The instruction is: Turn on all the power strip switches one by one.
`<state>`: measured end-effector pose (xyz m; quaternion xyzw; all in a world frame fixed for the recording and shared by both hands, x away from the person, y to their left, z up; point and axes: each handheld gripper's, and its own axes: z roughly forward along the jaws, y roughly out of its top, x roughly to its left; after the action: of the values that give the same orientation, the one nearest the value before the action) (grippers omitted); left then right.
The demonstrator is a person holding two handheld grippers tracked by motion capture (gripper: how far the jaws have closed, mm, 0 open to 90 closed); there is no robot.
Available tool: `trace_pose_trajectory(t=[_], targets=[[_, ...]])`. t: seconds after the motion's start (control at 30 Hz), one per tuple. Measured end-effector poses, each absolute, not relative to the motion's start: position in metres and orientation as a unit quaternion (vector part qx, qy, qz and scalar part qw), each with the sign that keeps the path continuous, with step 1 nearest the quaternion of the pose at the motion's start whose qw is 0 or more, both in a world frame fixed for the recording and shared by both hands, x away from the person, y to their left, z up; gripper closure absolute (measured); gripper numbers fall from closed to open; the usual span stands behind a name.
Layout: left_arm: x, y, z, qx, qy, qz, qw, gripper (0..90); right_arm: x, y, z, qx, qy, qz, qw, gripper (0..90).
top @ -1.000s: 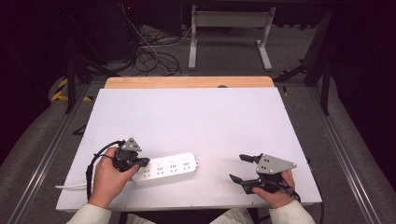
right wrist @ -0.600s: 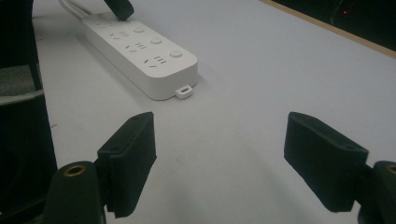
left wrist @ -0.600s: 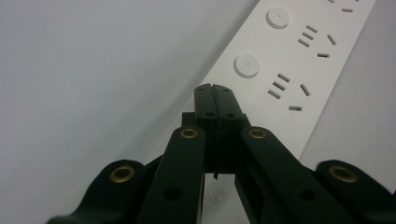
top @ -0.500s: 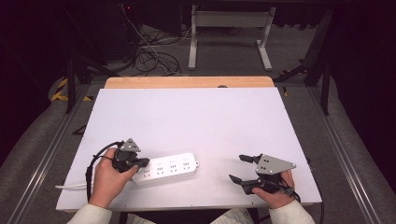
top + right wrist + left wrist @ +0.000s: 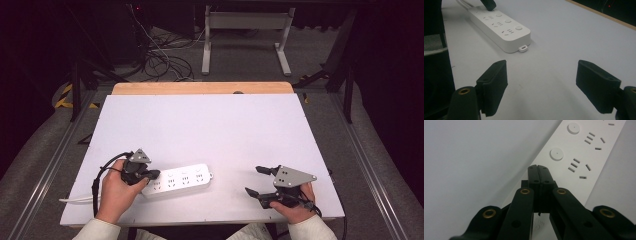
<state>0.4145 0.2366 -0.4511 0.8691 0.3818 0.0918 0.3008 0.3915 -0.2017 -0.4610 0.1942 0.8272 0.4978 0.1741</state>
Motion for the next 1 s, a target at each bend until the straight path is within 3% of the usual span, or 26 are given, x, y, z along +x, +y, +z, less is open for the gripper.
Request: trace_pose_trajectory(t=[0.33, 1.0], targets=[[0.404, 0.233, -0.422, 0.852, 0.36, 0.136, 0.355, 90.0, 0.393, -0.203, -0.461, 0.195, 0.827, 0.498, 0.174, 25.7], [0.413, 0.211, -0.429, 0.863, 0.345, 0.114, 0.351, 90.0, 0.393, -0.202, -0.461, 0.195, 0.827, 0.499, 0.173, 25.7]])
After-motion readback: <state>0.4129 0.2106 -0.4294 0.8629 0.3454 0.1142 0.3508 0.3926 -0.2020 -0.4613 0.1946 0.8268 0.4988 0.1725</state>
